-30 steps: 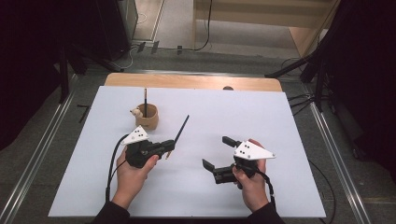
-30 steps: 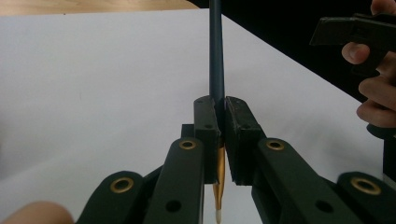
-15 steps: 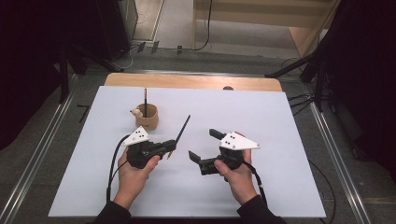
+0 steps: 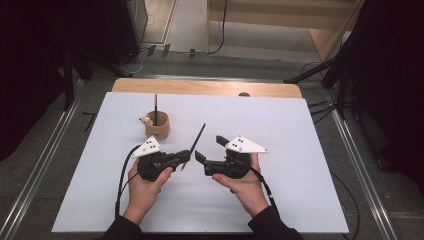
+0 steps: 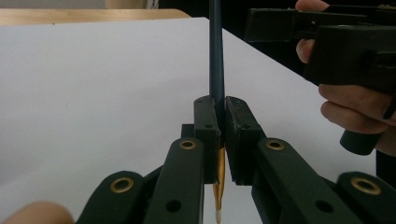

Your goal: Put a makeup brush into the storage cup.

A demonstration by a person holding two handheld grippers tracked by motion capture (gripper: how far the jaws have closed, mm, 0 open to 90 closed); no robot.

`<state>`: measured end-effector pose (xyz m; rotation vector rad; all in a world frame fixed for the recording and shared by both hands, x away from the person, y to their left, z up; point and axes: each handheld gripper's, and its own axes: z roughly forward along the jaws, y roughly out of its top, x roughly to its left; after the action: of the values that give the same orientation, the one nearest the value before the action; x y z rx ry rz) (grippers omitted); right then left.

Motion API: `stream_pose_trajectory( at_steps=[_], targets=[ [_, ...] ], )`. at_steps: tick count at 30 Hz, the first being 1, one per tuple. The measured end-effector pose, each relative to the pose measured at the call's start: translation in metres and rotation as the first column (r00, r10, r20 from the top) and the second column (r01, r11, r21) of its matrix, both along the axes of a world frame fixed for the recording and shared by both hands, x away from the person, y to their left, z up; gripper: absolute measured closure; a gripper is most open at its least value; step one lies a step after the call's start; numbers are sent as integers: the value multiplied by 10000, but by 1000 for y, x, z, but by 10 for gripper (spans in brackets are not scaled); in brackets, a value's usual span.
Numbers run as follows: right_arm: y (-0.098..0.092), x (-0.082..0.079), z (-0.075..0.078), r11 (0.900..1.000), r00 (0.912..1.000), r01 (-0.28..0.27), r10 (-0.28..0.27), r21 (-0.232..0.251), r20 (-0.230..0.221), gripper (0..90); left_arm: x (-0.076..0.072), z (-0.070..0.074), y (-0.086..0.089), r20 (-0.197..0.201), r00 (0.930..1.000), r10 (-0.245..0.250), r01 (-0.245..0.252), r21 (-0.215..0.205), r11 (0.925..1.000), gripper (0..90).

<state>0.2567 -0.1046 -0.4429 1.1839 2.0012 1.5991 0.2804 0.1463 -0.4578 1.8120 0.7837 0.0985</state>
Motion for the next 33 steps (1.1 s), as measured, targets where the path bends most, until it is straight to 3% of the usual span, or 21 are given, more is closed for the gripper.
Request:
stream_pose_trajectory(
  at_steps=[7, 11, 14, 17, 21, 25, 32, 33],
  targets=[
    [7, 3, -1, 9995, 9998, 189, -187, 246, -84, 321, -1, -1, -1, 46, 10000, -26, 26, 1, 10000, 849],
    [9, 7, -4, 9956, 9978, 622, -603, 699, -291, 467, -1, -1, -3, 99, 9999, -46, 46, 11, 10000, 849],
    [9, 9, -4, 9916, 9964, 617, -546, 1138, -649, 559, -2, -1, -4, 113, 9999, -51, 51, -12, 10000, 849],
    [11, 11, -3, 9905, 9955, 596, -499, 1238, -805, 606, -3, -1, -4, 144, 9999, -62, 62, -4, 10000, 849],
    [17, 14, -3, 9879, 9925, 591, -428, 1436, -1145, 603, -3, -1, -5, 204, 9998, -82, 82, -13, 10000, 849],
    [22, 15, -4, 9881, 9923, 465, -288, 1469, -1204, 606, -4, -1, -7, 206, 9997, -136, 136, -14, 9999, 849],
    [25, 16, -7, 9838, 9897, 319, -65, 1762, -1429, 806, -7, -1, -9, 299, 9994, -144, 144, 0, 9999, 850],
    [25, 16, -7, 9826, 9895, 270, -2, 1835, -1444, 810, -8, 0, -9, 347, 9993, -133, 133, 2, 9999, 900]
  ],
)
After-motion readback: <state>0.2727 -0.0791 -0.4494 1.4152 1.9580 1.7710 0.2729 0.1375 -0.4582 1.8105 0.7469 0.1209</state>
